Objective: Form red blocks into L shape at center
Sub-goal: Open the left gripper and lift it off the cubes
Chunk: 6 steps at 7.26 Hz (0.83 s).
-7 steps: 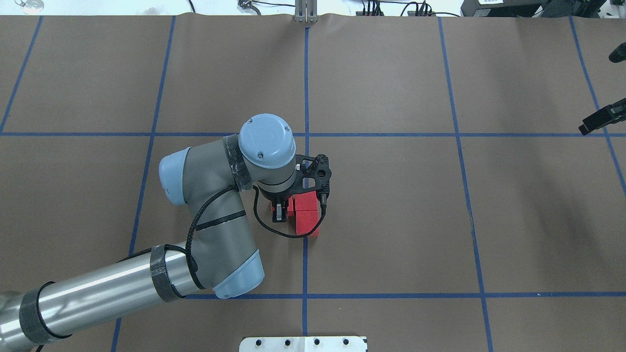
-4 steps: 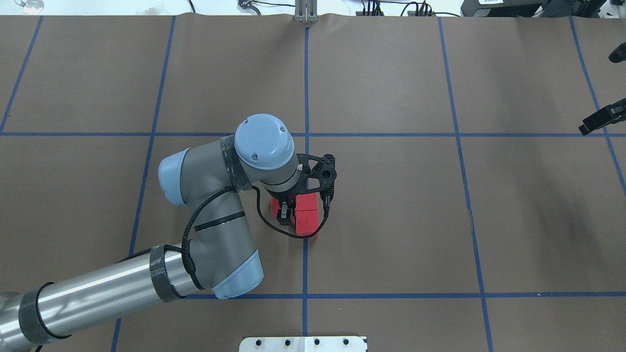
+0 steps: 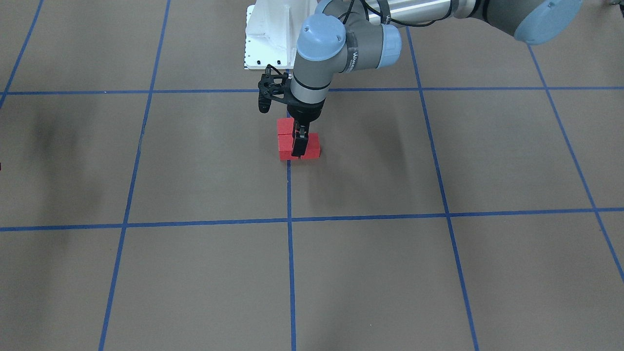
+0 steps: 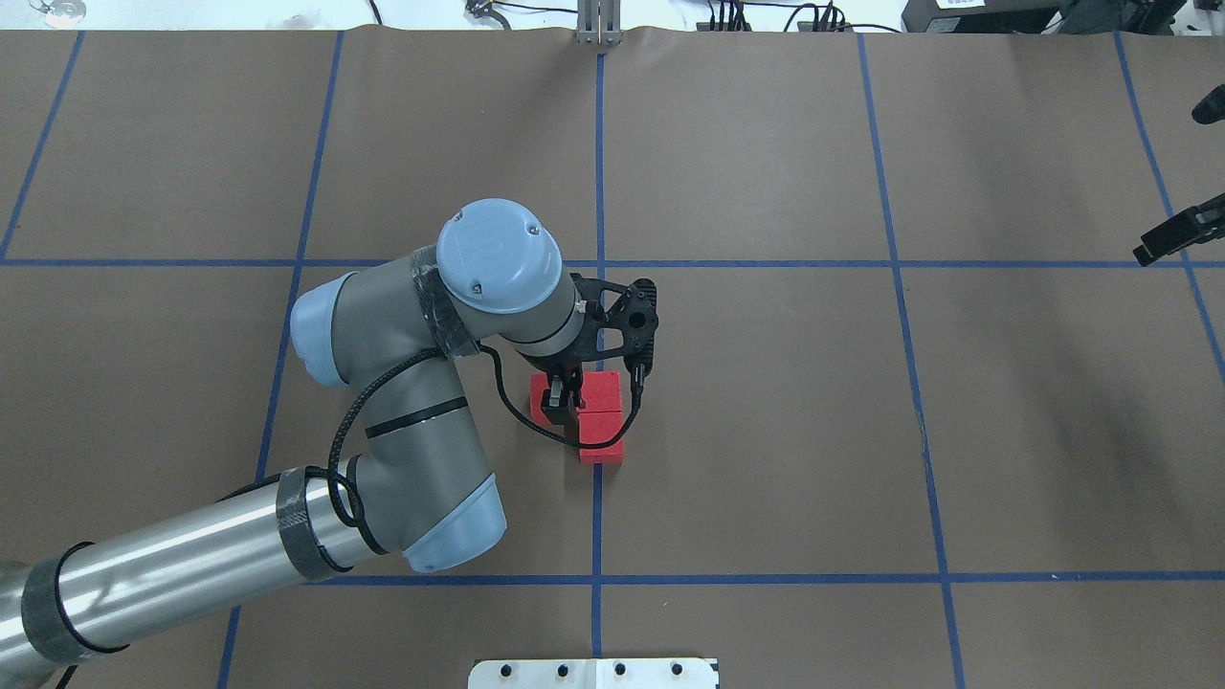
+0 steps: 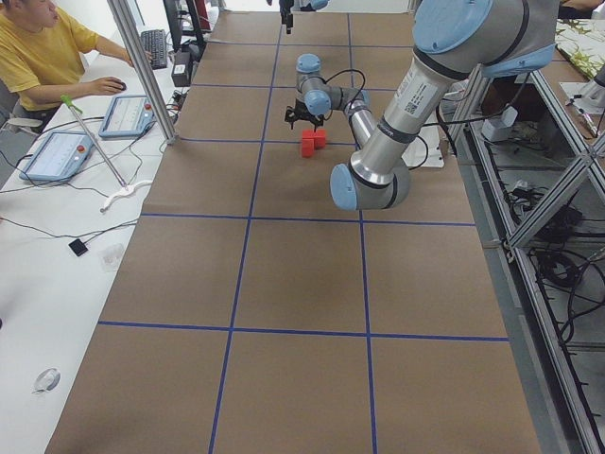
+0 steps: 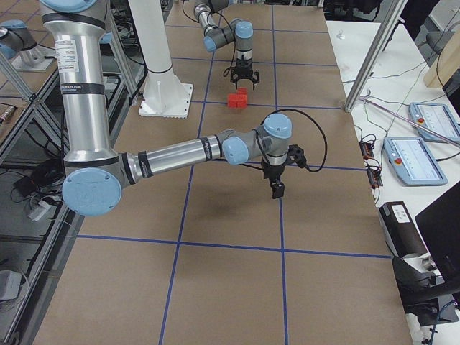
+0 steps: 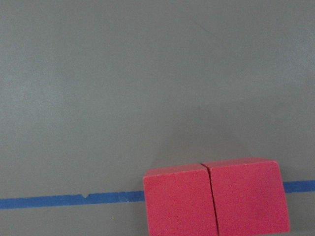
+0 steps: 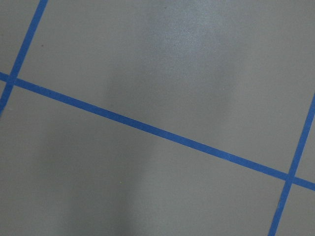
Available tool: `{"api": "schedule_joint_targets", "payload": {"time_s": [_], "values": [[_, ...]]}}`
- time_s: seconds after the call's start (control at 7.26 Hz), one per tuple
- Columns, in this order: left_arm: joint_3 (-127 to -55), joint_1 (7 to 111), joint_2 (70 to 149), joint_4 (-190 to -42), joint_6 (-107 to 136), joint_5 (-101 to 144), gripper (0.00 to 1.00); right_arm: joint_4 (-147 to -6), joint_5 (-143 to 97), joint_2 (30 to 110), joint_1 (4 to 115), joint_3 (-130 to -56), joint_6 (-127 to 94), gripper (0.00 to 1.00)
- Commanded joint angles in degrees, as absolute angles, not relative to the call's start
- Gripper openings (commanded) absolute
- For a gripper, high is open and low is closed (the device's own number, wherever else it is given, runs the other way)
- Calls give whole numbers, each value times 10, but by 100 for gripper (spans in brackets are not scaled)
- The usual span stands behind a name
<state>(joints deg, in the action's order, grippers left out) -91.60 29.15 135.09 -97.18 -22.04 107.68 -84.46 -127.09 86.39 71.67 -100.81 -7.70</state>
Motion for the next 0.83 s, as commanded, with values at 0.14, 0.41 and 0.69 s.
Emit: {"api": "schedule_joint_targets", "payload": {"time_s": [0.14,0.41,0.69], "values": [[-975,360,1323,-972,-221,1077,100,-845,-1297,901,775,-1009,-14,100],[-1016,439,1270,-977,-221,1078,97,-845,-1315,943,825,-1009,25,100],[-1016,510,1184,-1100,-222,1045,98,-845,-1310,956,833,-1007,45,100]]}}
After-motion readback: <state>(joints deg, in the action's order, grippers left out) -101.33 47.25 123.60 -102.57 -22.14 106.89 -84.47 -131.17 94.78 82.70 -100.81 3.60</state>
